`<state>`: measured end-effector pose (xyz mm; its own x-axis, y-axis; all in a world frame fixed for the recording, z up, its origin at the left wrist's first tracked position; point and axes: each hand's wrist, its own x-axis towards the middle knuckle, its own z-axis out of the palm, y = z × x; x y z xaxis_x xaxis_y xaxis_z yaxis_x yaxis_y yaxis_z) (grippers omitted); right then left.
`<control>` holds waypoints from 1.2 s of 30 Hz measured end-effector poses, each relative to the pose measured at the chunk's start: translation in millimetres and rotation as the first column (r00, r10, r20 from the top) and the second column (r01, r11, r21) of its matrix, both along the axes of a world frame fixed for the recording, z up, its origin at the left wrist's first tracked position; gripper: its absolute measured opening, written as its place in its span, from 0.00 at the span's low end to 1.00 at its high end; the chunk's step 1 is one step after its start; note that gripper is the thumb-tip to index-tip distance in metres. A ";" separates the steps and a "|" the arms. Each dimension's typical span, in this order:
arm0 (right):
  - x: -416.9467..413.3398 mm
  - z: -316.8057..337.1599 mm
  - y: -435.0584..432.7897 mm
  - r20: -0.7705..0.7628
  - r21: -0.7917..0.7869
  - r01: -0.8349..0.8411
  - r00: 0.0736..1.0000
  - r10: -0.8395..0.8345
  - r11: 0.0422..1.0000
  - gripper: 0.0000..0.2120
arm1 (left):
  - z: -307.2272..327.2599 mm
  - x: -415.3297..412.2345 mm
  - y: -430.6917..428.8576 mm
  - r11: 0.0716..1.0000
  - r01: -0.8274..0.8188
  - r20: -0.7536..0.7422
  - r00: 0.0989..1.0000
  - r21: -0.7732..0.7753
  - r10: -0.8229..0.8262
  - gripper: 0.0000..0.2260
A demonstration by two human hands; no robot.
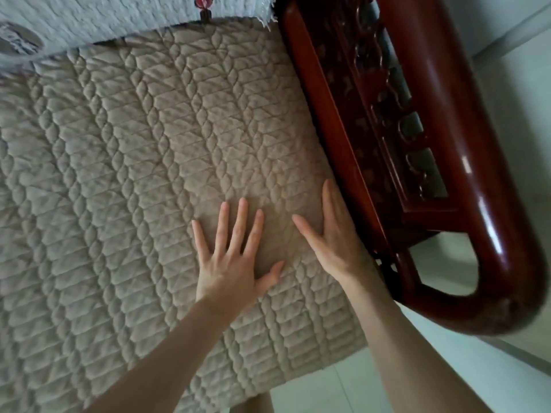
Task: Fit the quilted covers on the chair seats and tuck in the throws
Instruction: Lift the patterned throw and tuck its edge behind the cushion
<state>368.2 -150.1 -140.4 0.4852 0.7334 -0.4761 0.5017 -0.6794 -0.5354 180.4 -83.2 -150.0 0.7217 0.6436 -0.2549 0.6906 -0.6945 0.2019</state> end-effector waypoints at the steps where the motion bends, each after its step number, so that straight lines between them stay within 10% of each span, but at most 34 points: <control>1: -1.5 1.1 -7.7 -0.009 -0.009 0.011 1.000 -0.011 1.000 0.43 | -1.1 -1.8 -3.6 1.000 0.010 -0.008 1.000 0.011 -0.010 0.38; 14: 9.5 -24.4 -9.8 -0.157 0.050 0.153 0.977 -0.143 0.987 0.45 | -14.5 3.9 -5.9 0.998 -0.005 -0.026 1.000 0.062 0.007 0.39; 36: -26.4 -14.1 -119.6 0.187 0.183 0.085 0.975 -0.120 0.979 0.41 | -6.5 -21.5 -75.5 0.997 0.049 -0.026 0.999 0.060 -0.047 0.36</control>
